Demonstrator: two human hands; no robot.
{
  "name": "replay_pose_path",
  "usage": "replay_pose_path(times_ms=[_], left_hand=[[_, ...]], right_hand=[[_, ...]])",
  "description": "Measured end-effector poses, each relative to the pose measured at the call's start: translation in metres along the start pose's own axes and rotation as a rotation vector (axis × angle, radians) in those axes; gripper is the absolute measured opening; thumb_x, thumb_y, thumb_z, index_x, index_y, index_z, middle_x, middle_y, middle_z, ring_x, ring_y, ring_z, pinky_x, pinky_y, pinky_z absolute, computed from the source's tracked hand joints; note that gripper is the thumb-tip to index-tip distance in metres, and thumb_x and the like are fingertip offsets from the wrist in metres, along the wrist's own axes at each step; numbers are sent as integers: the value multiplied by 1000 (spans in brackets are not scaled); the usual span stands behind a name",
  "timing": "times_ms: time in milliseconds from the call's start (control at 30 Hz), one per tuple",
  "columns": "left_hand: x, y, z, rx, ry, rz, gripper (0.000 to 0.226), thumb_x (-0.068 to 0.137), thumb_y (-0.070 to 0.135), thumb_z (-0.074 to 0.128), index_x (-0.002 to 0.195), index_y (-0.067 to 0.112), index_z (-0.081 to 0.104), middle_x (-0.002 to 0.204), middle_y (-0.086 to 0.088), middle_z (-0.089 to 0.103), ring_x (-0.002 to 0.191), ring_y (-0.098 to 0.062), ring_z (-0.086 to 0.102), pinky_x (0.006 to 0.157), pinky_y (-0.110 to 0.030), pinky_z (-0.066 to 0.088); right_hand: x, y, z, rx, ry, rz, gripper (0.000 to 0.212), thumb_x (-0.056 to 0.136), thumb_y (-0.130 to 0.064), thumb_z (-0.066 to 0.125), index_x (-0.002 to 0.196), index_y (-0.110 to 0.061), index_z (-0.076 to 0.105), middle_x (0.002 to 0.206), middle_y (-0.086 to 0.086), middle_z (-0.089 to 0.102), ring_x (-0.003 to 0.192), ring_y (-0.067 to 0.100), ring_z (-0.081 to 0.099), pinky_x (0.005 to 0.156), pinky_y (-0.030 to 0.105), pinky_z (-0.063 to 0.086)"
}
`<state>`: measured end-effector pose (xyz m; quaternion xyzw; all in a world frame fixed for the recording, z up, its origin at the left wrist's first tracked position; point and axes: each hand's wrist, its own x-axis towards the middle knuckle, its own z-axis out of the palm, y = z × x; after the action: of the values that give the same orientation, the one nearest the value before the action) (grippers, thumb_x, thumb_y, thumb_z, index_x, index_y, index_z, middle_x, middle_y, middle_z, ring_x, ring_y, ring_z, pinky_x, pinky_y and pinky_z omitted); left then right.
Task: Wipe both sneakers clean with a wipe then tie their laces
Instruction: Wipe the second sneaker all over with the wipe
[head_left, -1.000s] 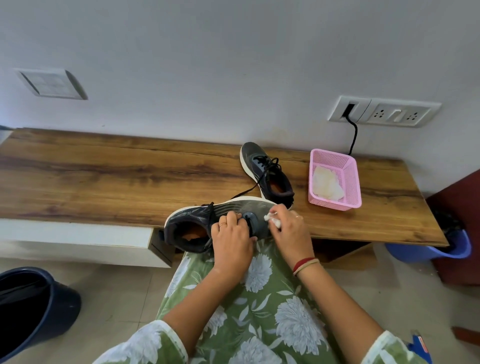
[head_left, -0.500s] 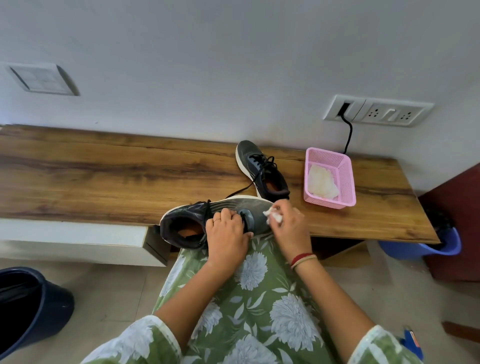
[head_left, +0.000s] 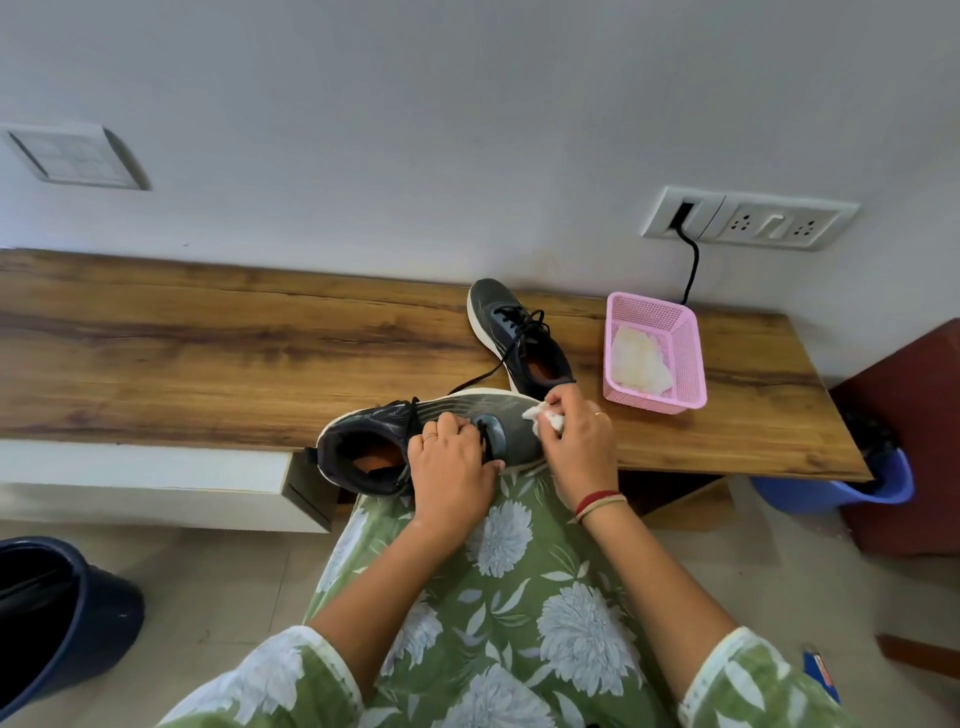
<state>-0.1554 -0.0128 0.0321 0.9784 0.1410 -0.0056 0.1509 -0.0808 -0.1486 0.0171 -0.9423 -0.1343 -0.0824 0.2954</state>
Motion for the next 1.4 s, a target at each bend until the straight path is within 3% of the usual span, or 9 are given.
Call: replay_pose_path(times_ms=[100,233,367,567,733,1033,1167,1267,1400], left_hand=[[4,2,0,5,-2,-10,42,88,52,53,113,18,54,119,0,46,112,-21,43,93,-34,29],[2,-1,2,24,-11,-2,41,89,50,53,114,17,54,121,-1,46,113,-22,42,93,-33,29],[1,0,1,8,-1,10,41,90,50,52,114,17,54,120,0,45,113,-21,41,93,-33,27],[4,-1,2,16,-14,-8,41,89,51,54,112,18,54,119,0,47,112,-21,42,93,-34,29],[-1,-2,3,-16,1,-1,42,88,52,53,112,17,55,122,1,45,113,-20,41,92,-32,27],[-1,-3,3,-37,-11,-41,43,87,53,55,112,18,56,123,2,46,115,-20,41,94,-33,28],[1,-1,1,-62,-8,-38,42,86,53,56,112,20,56,121,2,46,115,-20,41,94,-33,29],[2,-3,0,-89,-3,-52,43,85,53,58,112,19,57,122,3,46,115,-20,42,95,-33,29],[-2,-4,3,-92,-3,-47,43,85,53,57,111,19,56,124,4,45,115,-19,41,95,-32,29]], right_hand=[[2,-12,4,75,-11,99,20,85,-13,60,100,-20,49,84,2,59,78,20,53,67,35,45],[-10,-20,15,89,-121,-55,12,85,-14,59,92,-17,49,80,-3,56,73,18,52,61,29,36],[5,0,-1,-141,-63,-157,9,88,-16,57,90,-17,48,71,-3,52,67,15,43,67,35,42],[-4,-12,9,12,-214,-181,10,88,-14,56,89,-17,47,77,-3,53,70,14,47,58,25,30],[6,8,-12,-194,-252,-395,6,92,-17,50,90,-21,47,72,-1,51,65,17,47,58,33,44],[-5,-14,-2,5,-257,-251,6,88,-11,53,91,-15,49,73,-12,45,65,6,42,54,17,31],[9,13,-14,-265,-220,-441,9,90,-11,54,90,-17,47,69,1,48,61,17,45,52,28,36],[24,29,-26,-261,-183,-233,19,89,-10,57,103,-20,49,80,2,57,68,17,53,57,25,43],[17,16,-42,311,56,134,19,83,-8,65,100,-16,69,92,-4,64,86,10,58,74,15,45]])
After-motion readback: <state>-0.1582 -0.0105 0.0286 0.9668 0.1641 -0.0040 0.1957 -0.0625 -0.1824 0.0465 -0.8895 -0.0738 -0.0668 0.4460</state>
